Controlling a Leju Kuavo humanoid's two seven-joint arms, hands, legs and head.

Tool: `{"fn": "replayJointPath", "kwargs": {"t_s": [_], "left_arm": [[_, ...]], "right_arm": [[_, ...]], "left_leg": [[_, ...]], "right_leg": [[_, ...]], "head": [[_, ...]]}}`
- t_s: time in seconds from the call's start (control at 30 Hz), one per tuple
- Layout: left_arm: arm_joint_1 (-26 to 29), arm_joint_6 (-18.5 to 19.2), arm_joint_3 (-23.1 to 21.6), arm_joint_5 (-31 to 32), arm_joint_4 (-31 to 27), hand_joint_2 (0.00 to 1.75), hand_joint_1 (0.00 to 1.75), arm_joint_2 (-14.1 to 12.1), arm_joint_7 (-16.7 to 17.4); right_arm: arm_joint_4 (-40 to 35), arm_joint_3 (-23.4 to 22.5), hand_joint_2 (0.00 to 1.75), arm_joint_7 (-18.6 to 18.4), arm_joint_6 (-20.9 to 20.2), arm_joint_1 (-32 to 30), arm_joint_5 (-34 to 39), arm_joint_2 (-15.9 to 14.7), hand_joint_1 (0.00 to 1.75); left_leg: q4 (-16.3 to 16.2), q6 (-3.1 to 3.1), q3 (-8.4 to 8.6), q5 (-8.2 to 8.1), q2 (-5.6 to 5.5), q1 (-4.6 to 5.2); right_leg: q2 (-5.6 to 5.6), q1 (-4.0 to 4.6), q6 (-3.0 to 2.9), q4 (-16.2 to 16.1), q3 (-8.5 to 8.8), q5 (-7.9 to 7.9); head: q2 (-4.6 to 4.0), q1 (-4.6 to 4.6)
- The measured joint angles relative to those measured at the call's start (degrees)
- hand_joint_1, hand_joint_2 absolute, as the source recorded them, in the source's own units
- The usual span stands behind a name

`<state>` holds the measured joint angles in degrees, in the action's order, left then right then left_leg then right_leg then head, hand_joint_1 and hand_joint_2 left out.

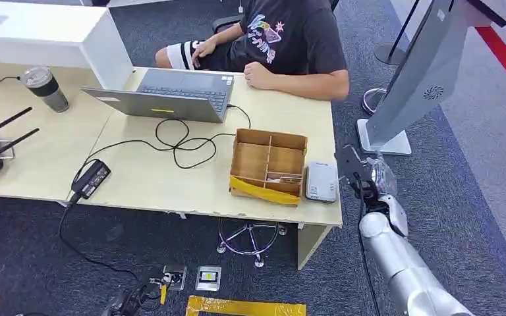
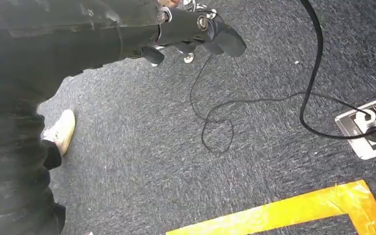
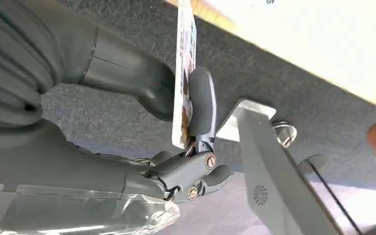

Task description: Pass the card to the sensor for recognition and then transmit it.

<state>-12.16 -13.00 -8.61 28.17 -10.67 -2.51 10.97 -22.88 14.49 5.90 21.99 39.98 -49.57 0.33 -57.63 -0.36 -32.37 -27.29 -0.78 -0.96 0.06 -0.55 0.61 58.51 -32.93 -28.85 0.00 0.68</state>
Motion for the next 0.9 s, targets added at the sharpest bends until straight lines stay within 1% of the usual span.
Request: {"fn": "replayJointPath", "kwargs": {"t_s": [0.57, 0.9], "left_arm": [[-0.4, 0.1, 0.0, 0.1, 0.0, 1.75, 0.0, 0.0, 0.0], [-0.5, 0.4, 0.0, 0.3, 0.0, 1.75, 0.0, 0.0, 0.0]], "right_arm": [[0.5, 0.5, 1.75, 0.5, -1.2, -0.2, -1.9, 3.1, 1.75], [1.3, 1.3, 1.75, -1.1, -2.8, -1.3, -2.5, 3.5, 1.75]], "left_leg": [[0.0, 0.0, -0.01, 0.0, -0.02, 0.0], [0.0, 0.0, 0.0, 0.0, -0.01, 0.01]], "right_leg": [[-0.02, 0.0, 0.0, 0.0, 0.0, 0.0], [0.0, -0.01, 0.0, 0.0, 0.0, 0.0]], "head": [[-0.02, 0.02], [0.0, 0.02]]}}
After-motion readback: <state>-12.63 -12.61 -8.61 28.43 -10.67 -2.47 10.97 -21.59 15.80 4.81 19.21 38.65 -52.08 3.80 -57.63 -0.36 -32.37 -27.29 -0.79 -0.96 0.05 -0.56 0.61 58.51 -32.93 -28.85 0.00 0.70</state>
